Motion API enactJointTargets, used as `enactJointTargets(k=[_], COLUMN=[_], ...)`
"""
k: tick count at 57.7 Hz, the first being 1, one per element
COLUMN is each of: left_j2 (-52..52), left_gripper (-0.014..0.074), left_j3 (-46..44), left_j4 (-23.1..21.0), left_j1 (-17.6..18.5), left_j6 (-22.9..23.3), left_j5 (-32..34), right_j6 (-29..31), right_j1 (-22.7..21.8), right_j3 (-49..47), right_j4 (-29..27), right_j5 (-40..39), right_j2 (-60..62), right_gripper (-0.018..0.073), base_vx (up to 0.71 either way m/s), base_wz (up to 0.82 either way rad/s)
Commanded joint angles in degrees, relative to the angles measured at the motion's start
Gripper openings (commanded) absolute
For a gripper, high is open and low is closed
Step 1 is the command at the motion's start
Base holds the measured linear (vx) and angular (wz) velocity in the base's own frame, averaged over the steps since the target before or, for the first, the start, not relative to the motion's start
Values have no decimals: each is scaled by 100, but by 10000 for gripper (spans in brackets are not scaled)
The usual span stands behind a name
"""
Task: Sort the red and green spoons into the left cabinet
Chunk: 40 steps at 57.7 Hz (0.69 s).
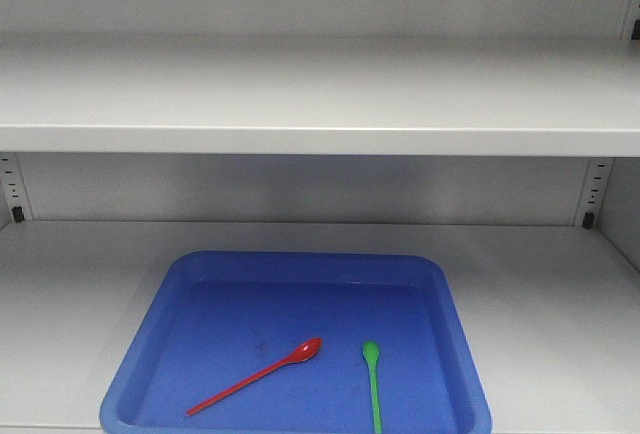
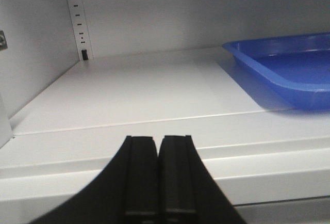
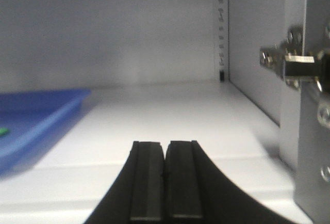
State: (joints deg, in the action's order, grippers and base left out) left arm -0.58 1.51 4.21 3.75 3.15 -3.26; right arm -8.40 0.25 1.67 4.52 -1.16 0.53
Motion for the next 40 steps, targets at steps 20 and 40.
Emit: enactJointTargets(k=[20, 40], left_j2=[-112, -112], left_gripper=[-6, -6], left_j3=[98, 98], left_j4=[2, 2], left_j1=[14, 14], left_j6=[66, 66], left_j5=[469, 469], right_j6=[37, 37], right_j1=[-46, -46], right_j3=[51, 51], right_j4=[8, 13], right_j5=[-107, -113], right_j2=[76, 76], right_gripper=[-3, -3], base_vx=[0, 0], base_wz=[0, 0])
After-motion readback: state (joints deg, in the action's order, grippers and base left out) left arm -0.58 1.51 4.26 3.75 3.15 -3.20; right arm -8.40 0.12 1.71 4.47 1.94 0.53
